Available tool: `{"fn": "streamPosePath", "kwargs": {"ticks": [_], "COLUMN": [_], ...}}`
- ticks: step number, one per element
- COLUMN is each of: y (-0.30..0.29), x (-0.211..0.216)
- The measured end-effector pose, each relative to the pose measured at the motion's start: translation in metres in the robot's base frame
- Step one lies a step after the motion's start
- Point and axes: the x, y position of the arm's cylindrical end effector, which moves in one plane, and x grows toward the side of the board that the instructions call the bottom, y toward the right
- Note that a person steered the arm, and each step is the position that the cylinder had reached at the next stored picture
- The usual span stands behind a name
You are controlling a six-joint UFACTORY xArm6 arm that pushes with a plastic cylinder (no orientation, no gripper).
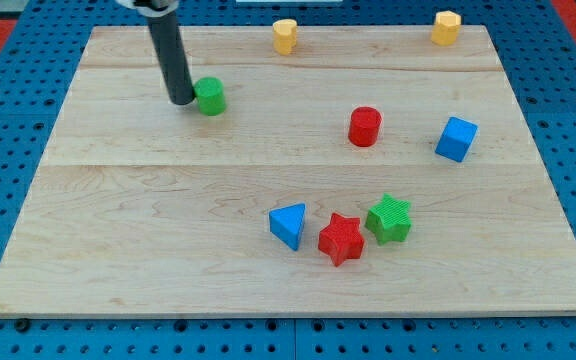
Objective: Place the green circle vertically above the triangle
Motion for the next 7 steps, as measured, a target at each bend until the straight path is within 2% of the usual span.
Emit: {"fn": "streamPosePath", "kwargs": {"ticks": [2,5,7], "y": [0.033,0.095,0.098], "x": [-0.028,0.038,0.032]}}
